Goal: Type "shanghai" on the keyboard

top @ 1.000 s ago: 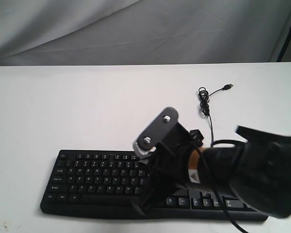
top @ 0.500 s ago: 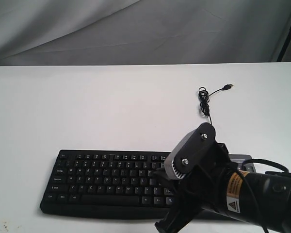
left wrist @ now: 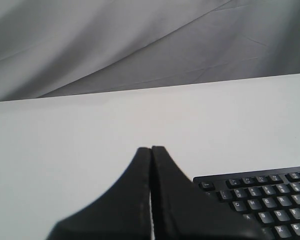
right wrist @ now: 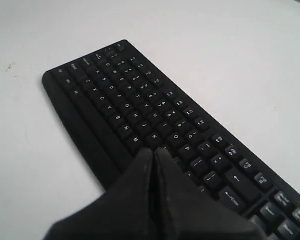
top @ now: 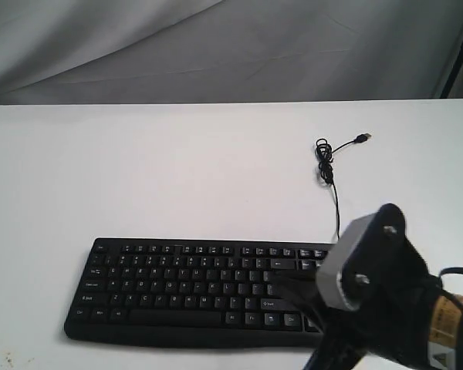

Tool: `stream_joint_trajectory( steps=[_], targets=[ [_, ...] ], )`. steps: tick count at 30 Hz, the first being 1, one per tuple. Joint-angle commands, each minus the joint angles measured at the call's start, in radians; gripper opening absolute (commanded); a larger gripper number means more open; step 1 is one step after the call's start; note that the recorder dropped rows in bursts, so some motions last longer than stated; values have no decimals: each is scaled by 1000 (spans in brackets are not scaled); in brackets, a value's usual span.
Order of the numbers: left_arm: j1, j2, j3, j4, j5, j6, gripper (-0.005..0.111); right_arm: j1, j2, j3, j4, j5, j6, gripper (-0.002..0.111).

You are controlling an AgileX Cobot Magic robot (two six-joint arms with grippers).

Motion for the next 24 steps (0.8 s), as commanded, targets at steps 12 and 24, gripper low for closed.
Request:
stream_joint_trajectory(
  steps=[12,24],
  targets=[
    [-4,-3,4,1,-5,-3,0,-308,-775,260,12,215,0,0],
    [-4,-3,4,1,-5,-3,0,-398,-1181,301,12,348,0,0]
  ],
)
